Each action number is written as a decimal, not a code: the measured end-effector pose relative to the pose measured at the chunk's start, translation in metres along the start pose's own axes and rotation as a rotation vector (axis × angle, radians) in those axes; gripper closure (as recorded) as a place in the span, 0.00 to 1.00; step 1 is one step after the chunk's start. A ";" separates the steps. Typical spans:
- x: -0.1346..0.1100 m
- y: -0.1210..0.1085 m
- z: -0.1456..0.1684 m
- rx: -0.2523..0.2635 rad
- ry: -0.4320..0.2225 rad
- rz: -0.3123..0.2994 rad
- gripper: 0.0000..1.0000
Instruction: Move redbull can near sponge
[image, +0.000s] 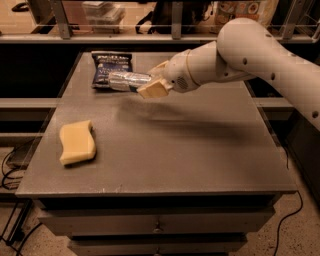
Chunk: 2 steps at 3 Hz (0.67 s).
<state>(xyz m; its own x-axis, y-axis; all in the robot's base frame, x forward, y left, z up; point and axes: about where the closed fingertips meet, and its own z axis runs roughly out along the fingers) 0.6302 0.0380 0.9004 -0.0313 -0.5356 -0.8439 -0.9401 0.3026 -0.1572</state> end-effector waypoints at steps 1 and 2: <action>0.002 0.039 0.016 -0.098 -0.038 -0.034 1.00; 0.006 0.070 0.024 -0.197 -0.081 -0.047 0.81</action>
Offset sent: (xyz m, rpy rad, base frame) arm -0.0887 0.0472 -0.0421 0.1149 0.0795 0.3097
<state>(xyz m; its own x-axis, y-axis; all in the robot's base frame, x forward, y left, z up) 0.5724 0.0752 0.8718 0.0343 -0.4781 -0.8777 -0.9882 0.1148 -0.1012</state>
